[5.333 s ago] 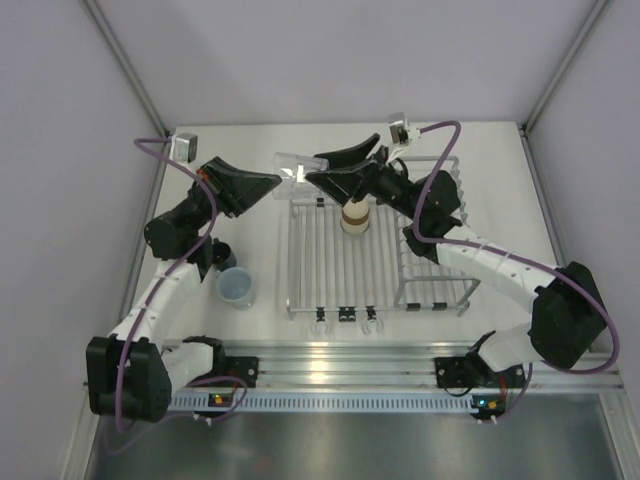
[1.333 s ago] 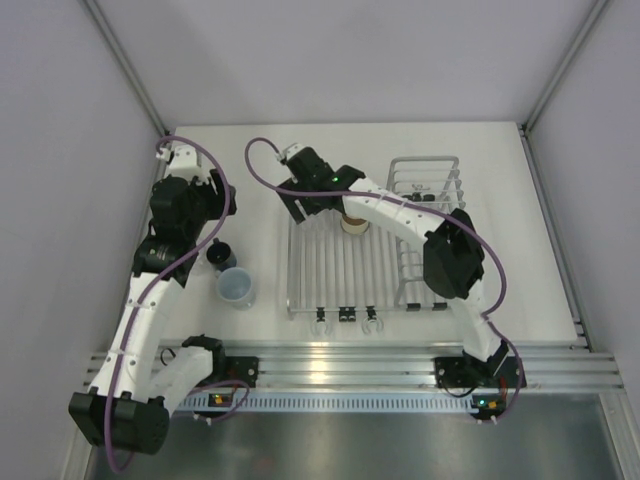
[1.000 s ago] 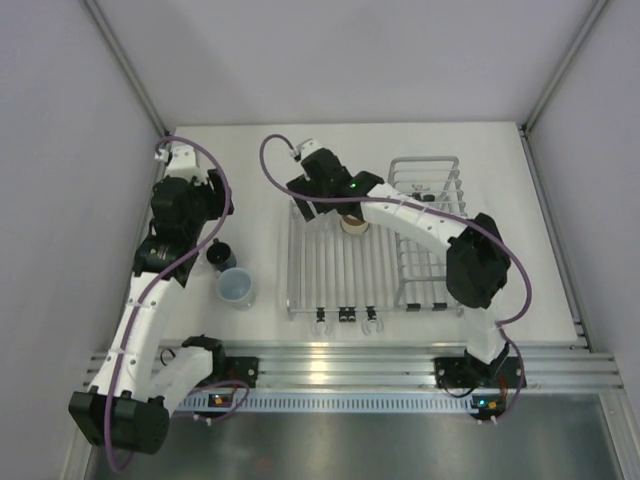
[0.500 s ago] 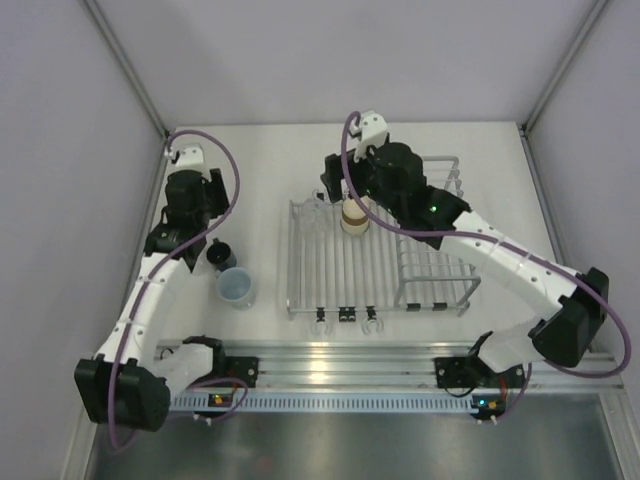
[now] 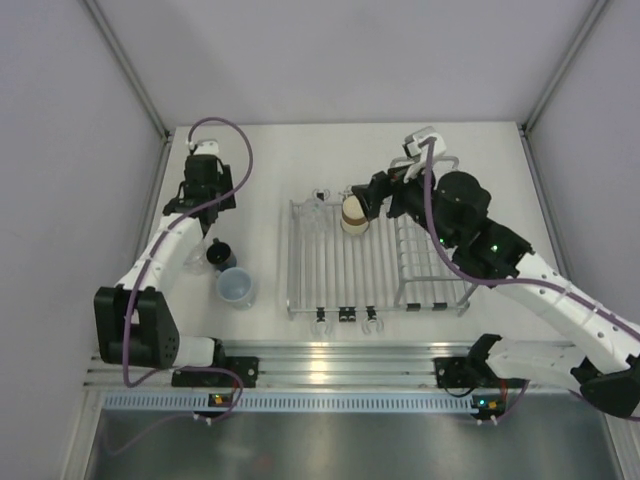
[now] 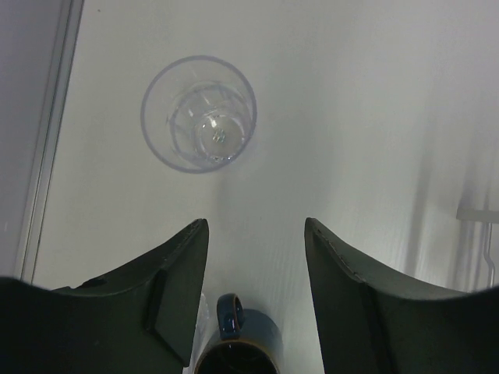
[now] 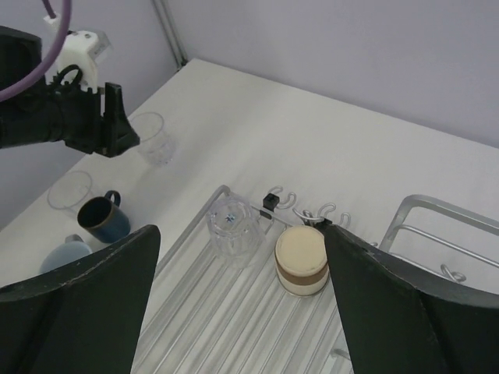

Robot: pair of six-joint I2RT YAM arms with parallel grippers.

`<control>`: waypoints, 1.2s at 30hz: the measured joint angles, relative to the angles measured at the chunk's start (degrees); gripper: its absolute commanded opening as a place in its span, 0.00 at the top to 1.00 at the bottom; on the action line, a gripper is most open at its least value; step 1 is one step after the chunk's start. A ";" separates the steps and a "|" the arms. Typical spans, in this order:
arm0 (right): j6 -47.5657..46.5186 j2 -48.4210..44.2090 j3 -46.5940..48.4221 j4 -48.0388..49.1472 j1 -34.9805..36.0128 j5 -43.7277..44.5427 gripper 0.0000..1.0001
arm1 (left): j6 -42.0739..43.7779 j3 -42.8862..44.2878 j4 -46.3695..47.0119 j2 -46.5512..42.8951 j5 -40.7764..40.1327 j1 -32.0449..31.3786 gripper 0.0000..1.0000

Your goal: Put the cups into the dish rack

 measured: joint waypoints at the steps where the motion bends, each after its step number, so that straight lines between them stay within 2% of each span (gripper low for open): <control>1: 0.04 -1.20 -0.57 0.00 0.00 0.04 0.13 | 0.20 1.22 0.11 1.70 -0.04 0.00 0.42; 11: 0.11 -10.32 -4.68 -2.32 0.00 1.84 0.13 | 1.46 9.55 2.10 15.93 -1.33 0.11 0.44; 29: 0.04 -13.62 -9.07 -5.86 0.00 4.11 0.13 | 1.46 12.07 4.50 25.33 2.32 7.23 0.46; 31: 0.07 -14.12 -9.20 -6.12 0.00 4.15 0.13 | 1.46 12.09 4.48 26.01 2.64 7.23 0.50; 32: 0.09 -14.36 -9.20 -6.10 0.00 4.22 0.13 | 1.42 12.09 4.46 26.21 2.91 7.23 0.61; 35: 0.13 -14.91 -9.22 -6.08 0.00 4.33 0.13 | 1.20 12.33 4.33 26.29 3.54 7.21 0.83; 36: 0.26 -14.99 -9.27 -6.08 0.00 4.35 0.13 | 1.05 12.52 4.33 26.29 3.67 7.21 0.86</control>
